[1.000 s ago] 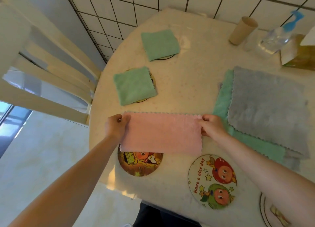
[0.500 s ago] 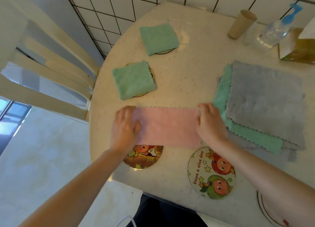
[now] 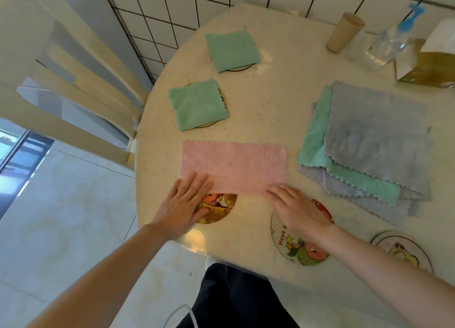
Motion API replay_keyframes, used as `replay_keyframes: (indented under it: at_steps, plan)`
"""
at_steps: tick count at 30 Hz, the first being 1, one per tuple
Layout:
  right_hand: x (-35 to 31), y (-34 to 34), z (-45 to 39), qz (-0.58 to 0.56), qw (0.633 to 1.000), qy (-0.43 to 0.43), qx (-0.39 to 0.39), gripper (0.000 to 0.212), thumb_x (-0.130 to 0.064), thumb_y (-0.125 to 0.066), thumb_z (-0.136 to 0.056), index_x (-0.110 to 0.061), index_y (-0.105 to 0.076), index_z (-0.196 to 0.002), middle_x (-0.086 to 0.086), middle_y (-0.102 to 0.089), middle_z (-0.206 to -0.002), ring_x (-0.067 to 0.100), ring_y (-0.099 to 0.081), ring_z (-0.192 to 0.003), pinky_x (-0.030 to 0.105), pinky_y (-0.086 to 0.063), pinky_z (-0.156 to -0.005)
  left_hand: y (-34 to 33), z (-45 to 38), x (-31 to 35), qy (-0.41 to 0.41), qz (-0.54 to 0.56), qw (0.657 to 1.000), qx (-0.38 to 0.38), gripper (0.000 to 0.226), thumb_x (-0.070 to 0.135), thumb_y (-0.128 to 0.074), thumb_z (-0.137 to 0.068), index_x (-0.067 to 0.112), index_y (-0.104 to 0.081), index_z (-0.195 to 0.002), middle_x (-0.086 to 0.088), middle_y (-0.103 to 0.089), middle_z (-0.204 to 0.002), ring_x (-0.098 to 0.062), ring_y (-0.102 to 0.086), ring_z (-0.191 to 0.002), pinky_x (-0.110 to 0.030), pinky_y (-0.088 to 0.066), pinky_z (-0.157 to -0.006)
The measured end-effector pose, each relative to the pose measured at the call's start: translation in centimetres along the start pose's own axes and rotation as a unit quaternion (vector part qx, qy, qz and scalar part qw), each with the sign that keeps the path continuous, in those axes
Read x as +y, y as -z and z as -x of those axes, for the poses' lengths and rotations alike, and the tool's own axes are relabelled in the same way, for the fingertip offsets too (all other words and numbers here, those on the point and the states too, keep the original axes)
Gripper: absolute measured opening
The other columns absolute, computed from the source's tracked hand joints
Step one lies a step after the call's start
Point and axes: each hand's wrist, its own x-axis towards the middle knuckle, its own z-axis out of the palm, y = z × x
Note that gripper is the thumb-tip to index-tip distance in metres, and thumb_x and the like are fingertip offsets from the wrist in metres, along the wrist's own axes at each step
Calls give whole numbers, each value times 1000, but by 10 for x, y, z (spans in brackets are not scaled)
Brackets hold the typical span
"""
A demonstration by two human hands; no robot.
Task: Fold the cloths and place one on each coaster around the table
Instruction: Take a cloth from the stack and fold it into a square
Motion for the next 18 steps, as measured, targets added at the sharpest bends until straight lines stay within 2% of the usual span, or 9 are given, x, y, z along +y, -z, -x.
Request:
replay_keyframes:
  at_steps: [2,3,7,10,12,15,18]
  plan:
    - [8,2,5,0,1000,-23,-13,66,6,-61,-77,-9,-42,-139,7,-45,-141,24,-40,-131,43,-44,-103,1,7,-13,25,4,1000,0,70,64,-9,-93,29,8,-151,6,10,-160,-20,13,-146,-48,-1,-118]
    - [10,2,7,1,999,-30,-20,69,6,-66,-73,-10,-44,-137,6,-47,-138,22,-43,-128,40,-46,-100,2,10,-17,33,6,999,-3,71,66,-8,-92,29,7,-151,5,9,-160,-21,11,-147,-50,-3,-118]
    - [9,5,0,11,999,-32,-21,70,6,-75,-64,-8,-50,-128,6,-52,-127,23,-48,-117,34,-49,-92,5,10,-17,47,-7,999,-23,76,70,-4,-88,30,11,-151,5,12,-159,-27,12,-146,-53,1,-116]
    - [6,10,-13,43,999,-24,4,70,14,-76,-42,-5,-59,-107,8,-59,-105,26,-56,-95,35,-51,-76,5,6,-1,86,0,996,5,78,68,-10,-89,24,-3,-152,2,0,-160,-29,5,-146,-52,1,-114]
    - [5,15,-20,64,998,-19,18,63,15,-75,-36,-5,-62,-95,8,-60,-94,27,-57,-84,36,-49,-69,6,2,13,89,-3,996,27,76,64,-18,-91,19,-14,-152,0,-9,-159,-30,-2,-146,-52,-7,-115]
    - [-1,26,-24,54,997,-11,52,46,15,-69,-49,-7,-62,-89,6,-59,-88,26,-55,-80,36,-45,-67,15,-10,44,33,23,997,63,72,57,-33,-92,21,-17,-152,1,-14,-159,-26,-7,-147,-51,-20,-116]
    - [-17,38,-15,7,995,22,98,33,7,-65,-67,-11,-62,-95,3,-58,-91,24,-54,-83,35,-47,-70,29,-25,82,10,82,992,99,74,52,-45,-90,23,-16,-152,0,-23,-157,-25,-24,-144,-44,-31,-113]
